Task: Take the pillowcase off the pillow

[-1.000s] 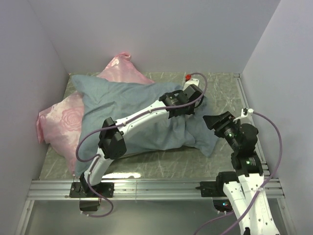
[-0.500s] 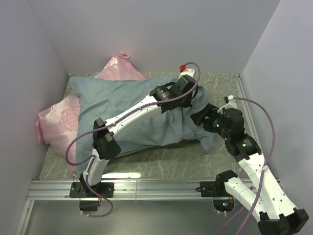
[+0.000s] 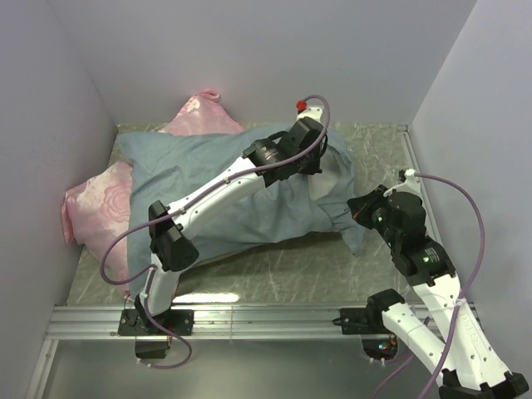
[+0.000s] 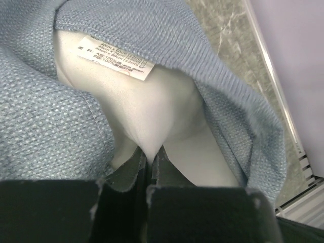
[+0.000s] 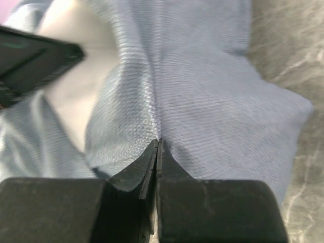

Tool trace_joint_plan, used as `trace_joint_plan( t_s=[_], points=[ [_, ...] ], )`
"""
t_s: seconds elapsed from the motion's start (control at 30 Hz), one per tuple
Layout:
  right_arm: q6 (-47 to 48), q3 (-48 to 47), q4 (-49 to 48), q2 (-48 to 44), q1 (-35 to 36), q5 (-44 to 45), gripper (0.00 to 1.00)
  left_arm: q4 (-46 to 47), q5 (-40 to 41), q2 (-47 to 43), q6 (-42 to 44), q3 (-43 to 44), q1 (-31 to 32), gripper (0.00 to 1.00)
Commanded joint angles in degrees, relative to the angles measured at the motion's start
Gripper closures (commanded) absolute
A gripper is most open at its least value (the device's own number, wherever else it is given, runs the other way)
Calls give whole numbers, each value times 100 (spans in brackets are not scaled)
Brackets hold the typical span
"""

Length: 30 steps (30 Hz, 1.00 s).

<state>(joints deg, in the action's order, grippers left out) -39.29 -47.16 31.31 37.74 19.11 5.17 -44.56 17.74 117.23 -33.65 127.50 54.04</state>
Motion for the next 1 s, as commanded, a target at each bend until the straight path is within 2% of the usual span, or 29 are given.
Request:
trace_joint_plan(
  t_s=[0.0,0.23,0.33,0.43,0.6,0.7,0.77,0.8,0.97],
  points=[
    [44,-127,402,-73,22,563,100,316,353,-640,113,161,-227,100],
    [-298,207,709,-573,-30,1029,100,606,494,-1219,-63,-15,-614,100],
    [-317,259,876,-750,-214,1118,100,676,301,-1456,-98,-68,-859,100],
    [-237,382,877,-654,-452,908,100,606,38,-1650,-98,-59,-1115,100],
    [-158,944,175,-320,-1286,47,100,676,-411,-2176,-98,-418,-1405,100],
    [-219,1094,-344,101,-1428,-374,100,711,-875,-2406,-81,-700,-1458,100],
    [-220,1138,-765,312,-1428,-621,100,720,-1550,-2520,-107,-980,-1432,100],
    [-194,1138,-889,600,-1419,-883,100,920,-1719,-2791,-116,-1504,-1405,100],
    [114,1007,-1452,1174,-1384,-1518,100,1765,-1888,-3934,-396,-3554,-941,100]
  ],
)
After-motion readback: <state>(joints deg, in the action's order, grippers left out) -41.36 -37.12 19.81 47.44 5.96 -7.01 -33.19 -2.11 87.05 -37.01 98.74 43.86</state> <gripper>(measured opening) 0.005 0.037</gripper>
